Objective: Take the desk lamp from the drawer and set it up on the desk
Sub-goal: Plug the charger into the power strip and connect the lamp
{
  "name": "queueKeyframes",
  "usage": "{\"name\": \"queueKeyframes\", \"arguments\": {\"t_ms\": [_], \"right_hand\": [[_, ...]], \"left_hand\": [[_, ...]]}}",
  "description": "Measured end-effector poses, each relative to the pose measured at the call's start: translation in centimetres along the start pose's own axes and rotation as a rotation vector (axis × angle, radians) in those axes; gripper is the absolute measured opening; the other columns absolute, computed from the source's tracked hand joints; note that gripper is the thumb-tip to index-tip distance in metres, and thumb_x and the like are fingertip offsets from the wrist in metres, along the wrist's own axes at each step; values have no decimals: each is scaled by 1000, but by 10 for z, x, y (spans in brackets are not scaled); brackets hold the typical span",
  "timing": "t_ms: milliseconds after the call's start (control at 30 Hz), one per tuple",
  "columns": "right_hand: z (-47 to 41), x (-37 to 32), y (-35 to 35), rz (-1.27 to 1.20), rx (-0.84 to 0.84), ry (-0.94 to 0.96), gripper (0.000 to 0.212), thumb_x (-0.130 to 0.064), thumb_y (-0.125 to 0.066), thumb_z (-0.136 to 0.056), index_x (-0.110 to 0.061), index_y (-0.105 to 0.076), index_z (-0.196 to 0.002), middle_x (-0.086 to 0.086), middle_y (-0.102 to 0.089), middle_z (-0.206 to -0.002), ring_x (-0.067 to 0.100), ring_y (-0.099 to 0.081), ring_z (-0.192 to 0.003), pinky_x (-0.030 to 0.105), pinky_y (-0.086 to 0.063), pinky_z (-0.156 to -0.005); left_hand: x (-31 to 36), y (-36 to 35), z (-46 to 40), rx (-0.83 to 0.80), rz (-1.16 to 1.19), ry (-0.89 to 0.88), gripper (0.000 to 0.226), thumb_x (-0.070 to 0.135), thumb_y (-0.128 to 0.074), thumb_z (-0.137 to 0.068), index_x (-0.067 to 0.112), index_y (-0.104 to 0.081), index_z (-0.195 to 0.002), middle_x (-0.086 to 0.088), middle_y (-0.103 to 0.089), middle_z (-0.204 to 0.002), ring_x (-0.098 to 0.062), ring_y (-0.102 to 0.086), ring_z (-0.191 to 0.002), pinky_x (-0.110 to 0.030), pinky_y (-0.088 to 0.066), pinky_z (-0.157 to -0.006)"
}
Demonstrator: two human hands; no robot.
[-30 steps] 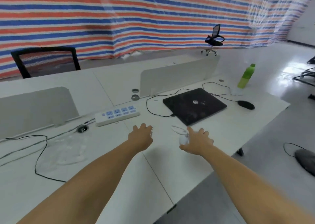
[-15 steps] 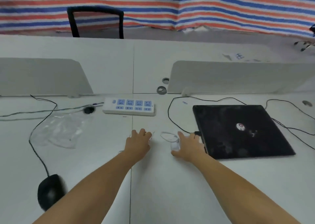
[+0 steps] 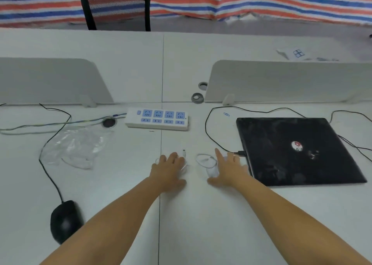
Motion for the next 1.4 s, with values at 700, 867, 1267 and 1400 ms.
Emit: {"name": "queueKeyframes", "arguments": {"t_ms": [700,867,1267,1400], "right_hand": [[0,-177,1,222,-46,575,63,-23,-57,-89,-25,-28,-145,5,-30,-150,28,-34,-134,44,-36,-103],[-7,-179,9,219,20,567,57,-29,-67,-80,-15,-39,-129,10,-45,-127,28,-45,-110,35,-42,-81],[24,-149,71,-940,-156,372,36,-39,-67,-83,-17,-64,-111,-3,-71,-90,10,-66,-72,21,-49,-58],[26,-144,64,-1077,-267,347,30,-44,-63,-87,-21,-63,-106,-2,-67,-90,14,-65,-76,24,-48,-59]], "left_hand": [[-113,-18,76,66,795,330,37,37,-46,-95,7,-67,-90,-1,-71,-86,-14,-58,-71,-24,-43,-65],[-111,-22,75,75,884,339,31,29,-44,-95,7,-66,-87,3,-65,-78,-13,-57,-70,-21,-40,-66],[-63,12,59,-180,1467,60,46,10,-55,-86,30,-52,-128,4,-61,-127,-17,-56,-114,-31,-45,-91],[-57,25,57,-144,1559,128,15,19,-51,-95,17,-66,-101,-5,-71,-91,-19,-68,-85,-37,-52,-85]]}}
Point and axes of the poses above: each hand's wrist, its own z-axis away from the middle knuckle, its own y-axis out of the back of the hand, x = y × z, the point moved 8 cm from there along -z, towards the middle knuckle
